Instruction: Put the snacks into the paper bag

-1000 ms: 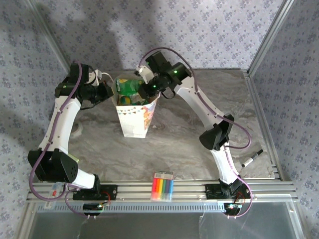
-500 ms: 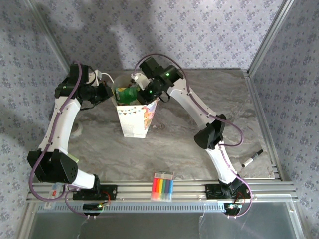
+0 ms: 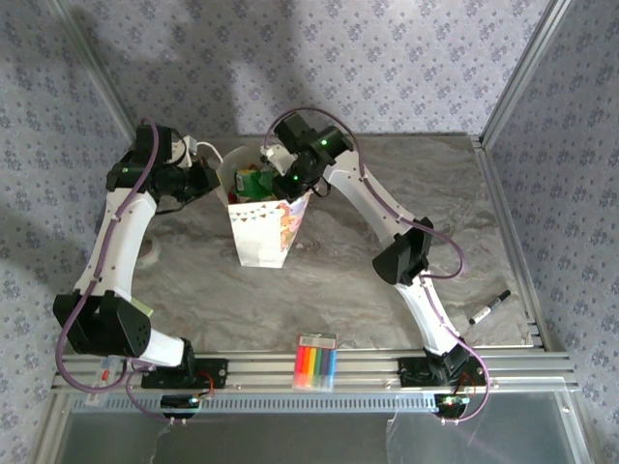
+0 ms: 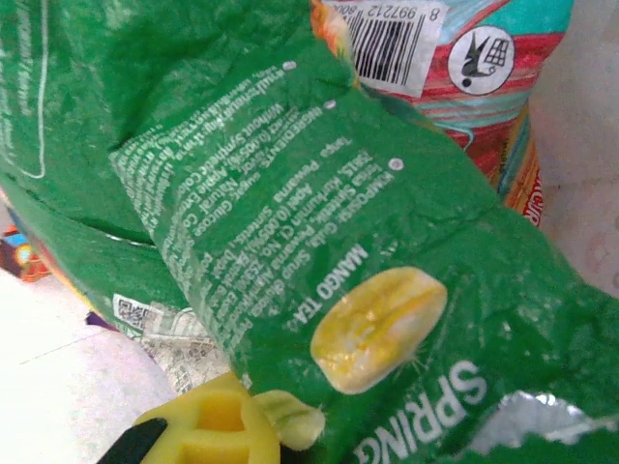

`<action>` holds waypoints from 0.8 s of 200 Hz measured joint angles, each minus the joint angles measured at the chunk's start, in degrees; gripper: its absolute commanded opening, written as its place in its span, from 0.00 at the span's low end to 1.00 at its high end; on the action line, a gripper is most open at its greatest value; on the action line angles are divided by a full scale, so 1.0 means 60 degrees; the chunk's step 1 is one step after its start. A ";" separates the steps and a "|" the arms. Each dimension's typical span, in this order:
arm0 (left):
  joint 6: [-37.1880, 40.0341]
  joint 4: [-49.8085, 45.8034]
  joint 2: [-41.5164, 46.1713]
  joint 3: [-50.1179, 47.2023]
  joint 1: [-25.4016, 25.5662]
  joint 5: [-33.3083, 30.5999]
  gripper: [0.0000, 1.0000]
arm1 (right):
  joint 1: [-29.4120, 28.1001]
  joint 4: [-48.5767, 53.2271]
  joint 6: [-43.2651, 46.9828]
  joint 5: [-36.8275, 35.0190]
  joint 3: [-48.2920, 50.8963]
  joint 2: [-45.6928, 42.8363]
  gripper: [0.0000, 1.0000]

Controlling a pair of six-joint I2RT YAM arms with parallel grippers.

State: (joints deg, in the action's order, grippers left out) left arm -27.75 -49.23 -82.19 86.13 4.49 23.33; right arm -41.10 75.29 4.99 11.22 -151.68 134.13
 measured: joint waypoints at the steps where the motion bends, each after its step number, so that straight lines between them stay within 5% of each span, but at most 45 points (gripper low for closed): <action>1: 0.0000 0.0000 0.0000 -0.0004 0.0000 0.0004 0.05 | 0.0000 0.0004 0.0004 -0.0015 0.0000 0.0004 0.00; 29: -0.0044 0.0004 0.0004 -0.0007 0.0000 0.0011 0.05 | -0.0069 0.0109 0.0004 -0.0576 0.0000 0.0036 0.00; 57: -0.0073 0.0007 0.0004 -0.0007 0.0000 0.0055 0.05 | -0.0273 0.0182 0.0084 -0.1679 0.0000 0.0040 0.22; 93: -0.0149 0.0047 0.0007 -0.0007 0.0000 0.0120 0.08 | -0.0608 0.0215 0.0288 -0.3107 -0.0033 0.0040 0.30; 137: -0.0233 -0.0004 0.0066 -0.0011 0.0000 0.0113 0.11 | -0.0721 0.0084 -0.0004 -0.3402 -0.0266 -0.0171 0.45; 160: -0.0244 -0.0033 0.0189 -0.0015 0.0022 0.0113 0.12 | -0.0710 -0.0208 -0.0554 -0.3107 -0.0266 -0.0805 0.41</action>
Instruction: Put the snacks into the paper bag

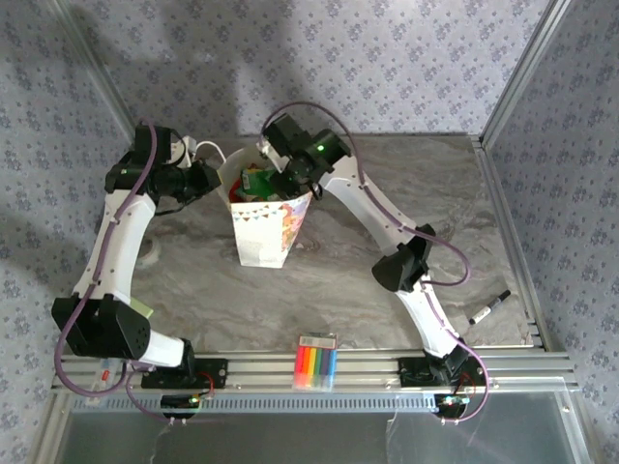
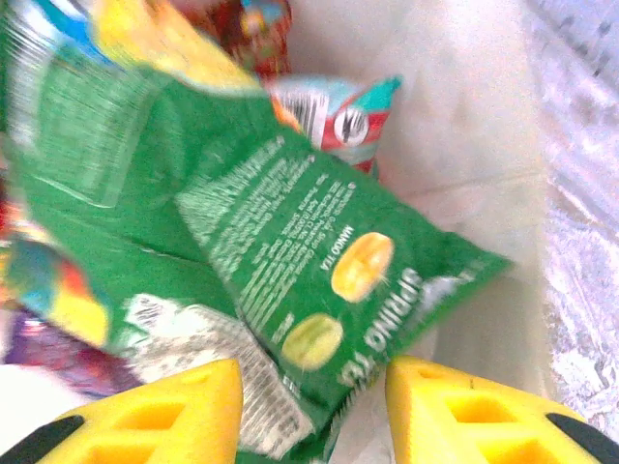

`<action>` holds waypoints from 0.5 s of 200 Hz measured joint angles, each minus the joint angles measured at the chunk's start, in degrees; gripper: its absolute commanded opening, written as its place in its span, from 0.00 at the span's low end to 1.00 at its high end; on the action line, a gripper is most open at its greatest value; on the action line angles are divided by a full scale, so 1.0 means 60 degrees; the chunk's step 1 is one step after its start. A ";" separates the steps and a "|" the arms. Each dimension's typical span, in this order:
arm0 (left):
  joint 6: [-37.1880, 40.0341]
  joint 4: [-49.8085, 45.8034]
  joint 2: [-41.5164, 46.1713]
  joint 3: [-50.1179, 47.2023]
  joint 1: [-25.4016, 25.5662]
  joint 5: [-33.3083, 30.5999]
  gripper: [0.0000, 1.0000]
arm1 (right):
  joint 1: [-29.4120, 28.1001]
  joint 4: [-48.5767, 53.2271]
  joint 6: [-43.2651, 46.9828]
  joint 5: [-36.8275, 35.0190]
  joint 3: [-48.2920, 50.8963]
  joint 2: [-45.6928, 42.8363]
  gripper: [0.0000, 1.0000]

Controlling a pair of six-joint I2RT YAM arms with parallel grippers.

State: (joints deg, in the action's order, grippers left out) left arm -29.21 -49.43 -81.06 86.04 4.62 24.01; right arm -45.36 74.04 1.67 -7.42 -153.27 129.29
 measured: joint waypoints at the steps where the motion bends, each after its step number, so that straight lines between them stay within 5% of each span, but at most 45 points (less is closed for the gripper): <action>1: -0.0004 -0.0004 0.0007 0.0000 0.0000 0.0000 0.12 | 0.0000 -0.0029 -0.0029 0.0036 0.0000 -0.0055 0.41; 100: 0.0033 -0.0306 0.0153 0.0273 0.0189 -0.0157 0.20 | 0.0503 -0.1300 -0.1894 0.0845 0.1989 -0.3865 0.42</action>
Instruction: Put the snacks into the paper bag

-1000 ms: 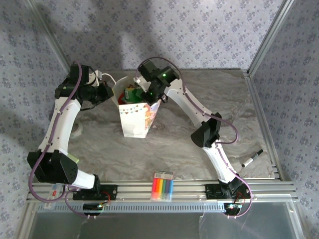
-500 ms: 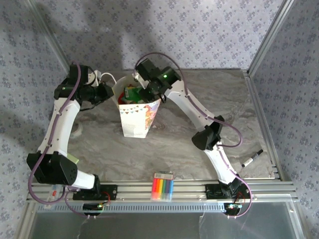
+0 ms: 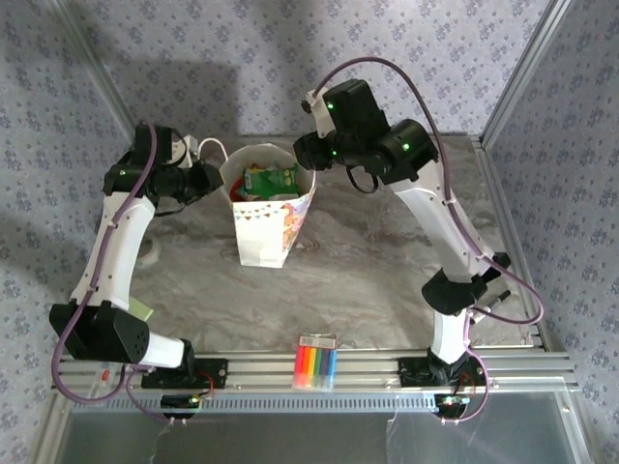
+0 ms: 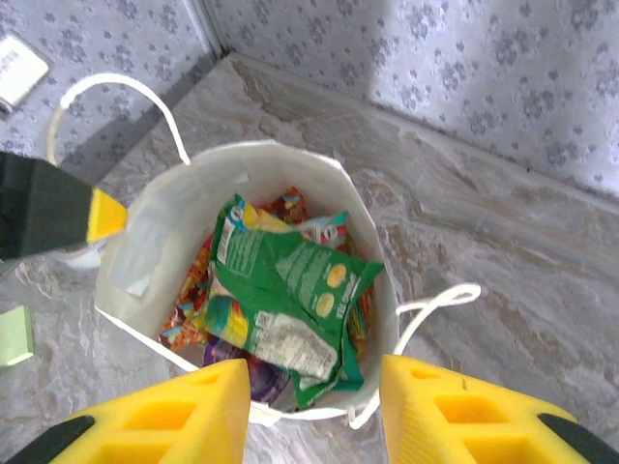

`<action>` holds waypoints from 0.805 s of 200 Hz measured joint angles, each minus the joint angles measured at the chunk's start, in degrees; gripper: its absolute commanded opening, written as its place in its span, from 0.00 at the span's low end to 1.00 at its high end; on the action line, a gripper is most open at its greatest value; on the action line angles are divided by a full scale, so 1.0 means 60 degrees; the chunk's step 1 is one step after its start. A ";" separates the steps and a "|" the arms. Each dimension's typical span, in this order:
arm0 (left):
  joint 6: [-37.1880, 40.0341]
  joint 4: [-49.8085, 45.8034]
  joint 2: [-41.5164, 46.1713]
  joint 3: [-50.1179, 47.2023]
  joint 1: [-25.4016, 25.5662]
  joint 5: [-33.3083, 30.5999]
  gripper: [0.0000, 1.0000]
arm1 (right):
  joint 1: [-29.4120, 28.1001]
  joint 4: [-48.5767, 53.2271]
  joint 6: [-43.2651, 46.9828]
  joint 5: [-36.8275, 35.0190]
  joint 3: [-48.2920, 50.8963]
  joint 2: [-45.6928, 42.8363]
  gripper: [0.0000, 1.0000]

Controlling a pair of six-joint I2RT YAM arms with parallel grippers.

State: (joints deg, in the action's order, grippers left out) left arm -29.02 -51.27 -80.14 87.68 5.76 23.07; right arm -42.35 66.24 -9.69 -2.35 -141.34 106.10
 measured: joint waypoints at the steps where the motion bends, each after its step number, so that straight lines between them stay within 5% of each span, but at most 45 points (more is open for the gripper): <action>1: 0.0000 0.0004 0.0000 0.0004 0.0000 0.0000 0.20 | 0.0004 0.0000 -0.0004 -0.0004 0.0029 -0.0011 0.42; 62: 0.0087 -0.0157 -0.0055 0.0521 0.0000 -0.0106 0.27 | 0.0630 -0.0051 -0.0659 0.0517 0.1698 -0.0364 0.43; 144: 0.0401 -0.0317 -0.0393 0.1191 0.0029 -0.0237 0.31 | 0.1078 -0.0397 -0.0834 0.2004 0.1231 0.0841 0.43; 161: 0.0554 -0.0335 -0.0459 0.1450 0.0073 -0.0237 0.31 | 0.1162 -0.0368 -0.0878 0.2106 0.1198 0.1180 0.34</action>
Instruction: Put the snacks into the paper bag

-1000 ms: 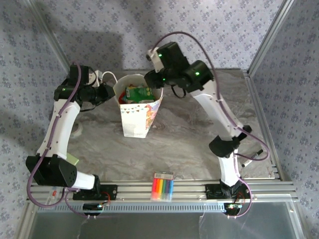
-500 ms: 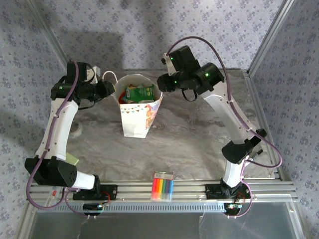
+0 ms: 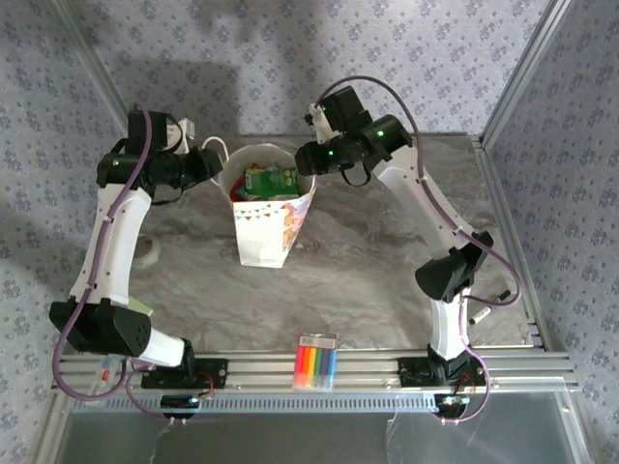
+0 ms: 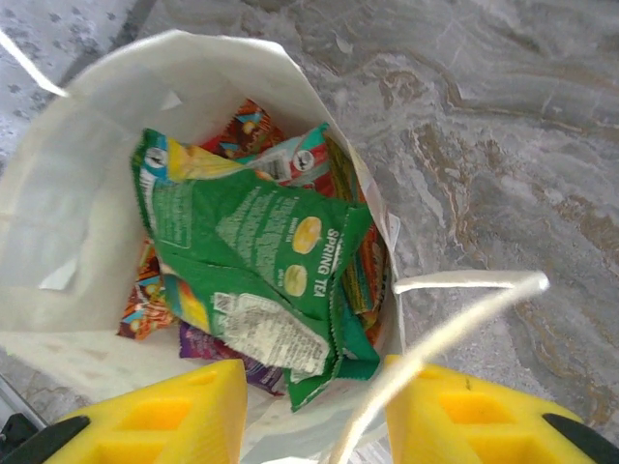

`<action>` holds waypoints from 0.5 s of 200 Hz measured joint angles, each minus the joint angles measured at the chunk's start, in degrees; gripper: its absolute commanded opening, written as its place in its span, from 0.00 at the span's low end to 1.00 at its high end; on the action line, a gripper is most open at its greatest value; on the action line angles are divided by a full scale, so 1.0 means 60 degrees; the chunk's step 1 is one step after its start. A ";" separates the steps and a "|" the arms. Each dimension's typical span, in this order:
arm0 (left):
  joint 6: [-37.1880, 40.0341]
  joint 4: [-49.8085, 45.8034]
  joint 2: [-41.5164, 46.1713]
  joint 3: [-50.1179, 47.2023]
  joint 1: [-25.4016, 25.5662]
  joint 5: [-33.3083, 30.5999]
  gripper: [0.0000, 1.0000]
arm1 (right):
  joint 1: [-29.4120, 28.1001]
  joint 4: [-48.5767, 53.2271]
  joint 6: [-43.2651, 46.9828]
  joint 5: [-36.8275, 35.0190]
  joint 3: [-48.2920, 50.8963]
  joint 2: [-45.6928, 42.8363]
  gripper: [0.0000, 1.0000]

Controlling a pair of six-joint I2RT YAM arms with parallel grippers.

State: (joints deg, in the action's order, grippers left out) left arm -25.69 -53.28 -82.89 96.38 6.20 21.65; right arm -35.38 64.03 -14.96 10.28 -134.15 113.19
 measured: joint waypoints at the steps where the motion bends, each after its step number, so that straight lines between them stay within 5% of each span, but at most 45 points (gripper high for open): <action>1: 0.0004 -0.0004 -0.0004 0.0011 0.0000 -0.0004 0.31 | 0.0004 0.0004 -0.0004 0.0007 -0.0004 0.0011 0.33; 20: 0.0146 -0.0124 -0.0178 0.0412 0.0058 -0.0011 0.28 | 0.0029 0.0022 -0.0076 0.0087 -0.0007 0.0197 0.15; 38: 0.0204 -0.0222 -0.0488 0.0743 0.0058 -0.0055 0.12 | 0.0066 0.0036 -0.0025 0.0175 -0.0073 0.0266 0.00; 51: 0.0237 -0.0306 -0.0765 0.0929 0.0062 -0.0095 0.00 | 0.0106 0.0044 -0.0102 0.0233 -0.0229 0.0310 0.00; 100: 0.0474 -0.0936 -0.2014 0.2634 0.0849 -0.0288 0.00 | 0.0455 0.0171 -0.0124 0.0437 -0.1111 0.0565 0.00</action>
State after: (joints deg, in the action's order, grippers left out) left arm -22.85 -58.89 -94.98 112.18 11.29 19.92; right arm -32.64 65.06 -15.70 12.91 -140.81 116.57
